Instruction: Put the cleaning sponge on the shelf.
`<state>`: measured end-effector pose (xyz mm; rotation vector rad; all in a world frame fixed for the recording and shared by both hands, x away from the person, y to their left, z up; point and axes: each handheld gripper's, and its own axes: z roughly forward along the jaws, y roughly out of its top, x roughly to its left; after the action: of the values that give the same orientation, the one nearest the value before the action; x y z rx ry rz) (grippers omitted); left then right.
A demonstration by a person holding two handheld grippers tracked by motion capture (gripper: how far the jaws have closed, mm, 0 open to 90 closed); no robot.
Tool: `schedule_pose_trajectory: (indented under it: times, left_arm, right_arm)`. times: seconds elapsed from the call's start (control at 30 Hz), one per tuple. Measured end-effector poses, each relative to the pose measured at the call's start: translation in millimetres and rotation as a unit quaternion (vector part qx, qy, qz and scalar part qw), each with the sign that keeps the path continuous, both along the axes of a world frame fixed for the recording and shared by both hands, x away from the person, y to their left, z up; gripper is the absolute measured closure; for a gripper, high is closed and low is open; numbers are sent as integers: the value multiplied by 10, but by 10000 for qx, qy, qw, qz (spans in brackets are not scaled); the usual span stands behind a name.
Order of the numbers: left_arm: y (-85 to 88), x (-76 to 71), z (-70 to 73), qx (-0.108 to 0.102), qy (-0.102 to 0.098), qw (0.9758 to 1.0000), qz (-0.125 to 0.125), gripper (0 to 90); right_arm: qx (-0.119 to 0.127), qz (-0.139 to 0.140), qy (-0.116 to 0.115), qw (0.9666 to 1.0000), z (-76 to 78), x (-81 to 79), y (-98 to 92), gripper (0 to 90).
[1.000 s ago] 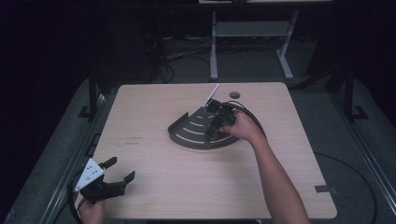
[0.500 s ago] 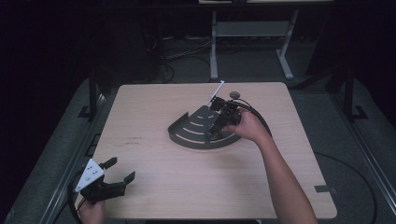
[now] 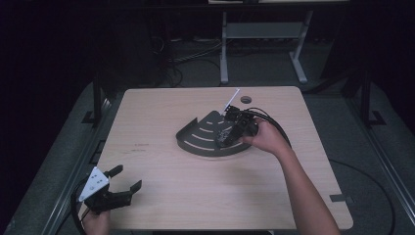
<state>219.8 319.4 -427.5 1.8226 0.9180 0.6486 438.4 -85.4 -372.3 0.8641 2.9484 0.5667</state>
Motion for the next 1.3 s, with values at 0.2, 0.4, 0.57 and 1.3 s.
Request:
schedule_pose_trajectory:
  times: [0.2, 0.4, 0.57, 1.3]
  left_arm:
    - [-14, 3, -4, 16, 9, 10000, -12, 135]
    - [-16, 1, -4, 5, 13, 10000, -27, 135]
    - [-13, 3, -5, 1, 12, 10000, -24, 135]
    - [-34, 2, -14, 52, 23, 10000, -37, 135]
  right_arm:
    - [44, 2, -29, 10000, -11, -111, -93, 175]
    - [116, -27, -20, 9999, -10, -201, -212, 175]
    - [139, -40, -4, 9999, -30, -262, -275, 175]
    - [105, -248, 70, 9996, -244, -541, -638, 172]
